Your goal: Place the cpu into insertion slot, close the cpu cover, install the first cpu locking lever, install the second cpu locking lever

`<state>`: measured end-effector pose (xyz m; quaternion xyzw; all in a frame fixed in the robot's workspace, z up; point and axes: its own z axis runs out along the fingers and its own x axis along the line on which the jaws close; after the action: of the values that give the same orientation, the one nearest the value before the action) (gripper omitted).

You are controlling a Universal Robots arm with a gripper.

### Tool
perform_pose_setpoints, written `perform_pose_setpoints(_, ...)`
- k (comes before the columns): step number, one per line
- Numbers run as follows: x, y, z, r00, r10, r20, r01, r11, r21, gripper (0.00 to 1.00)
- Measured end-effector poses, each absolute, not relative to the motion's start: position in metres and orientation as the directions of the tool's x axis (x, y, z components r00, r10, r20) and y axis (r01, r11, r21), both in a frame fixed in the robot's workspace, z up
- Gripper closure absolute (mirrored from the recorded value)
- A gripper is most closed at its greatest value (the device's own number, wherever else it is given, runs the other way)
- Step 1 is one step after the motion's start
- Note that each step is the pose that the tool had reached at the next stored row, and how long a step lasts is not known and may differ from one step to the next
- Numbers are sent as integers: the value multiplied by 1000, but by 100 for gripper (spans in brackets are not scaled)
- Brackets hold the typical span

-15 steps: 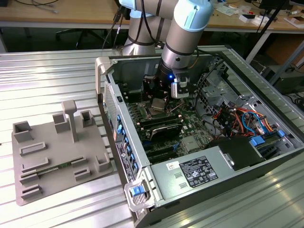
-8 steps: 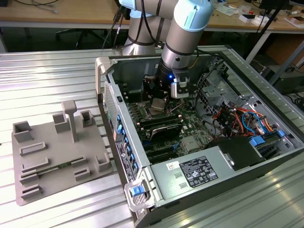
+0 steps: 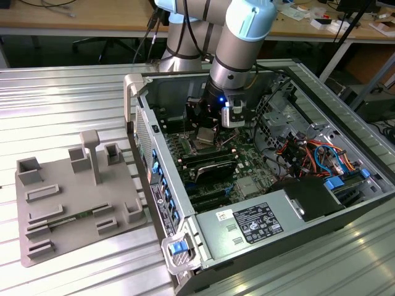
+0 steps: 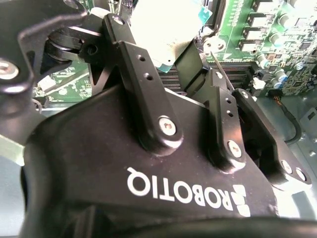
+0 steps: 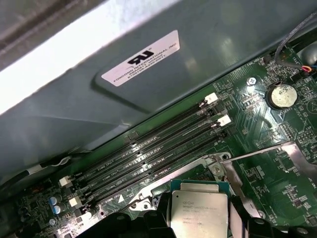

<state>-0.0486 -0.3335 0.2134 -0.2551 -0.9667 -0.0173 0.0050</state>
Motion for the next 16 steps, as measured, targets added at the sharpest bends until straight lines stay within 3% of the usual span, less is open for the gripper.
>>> perform_pose_setpoints(16, -49, -334, 213, -854, 519, 18, 520, 854, 31, 45)
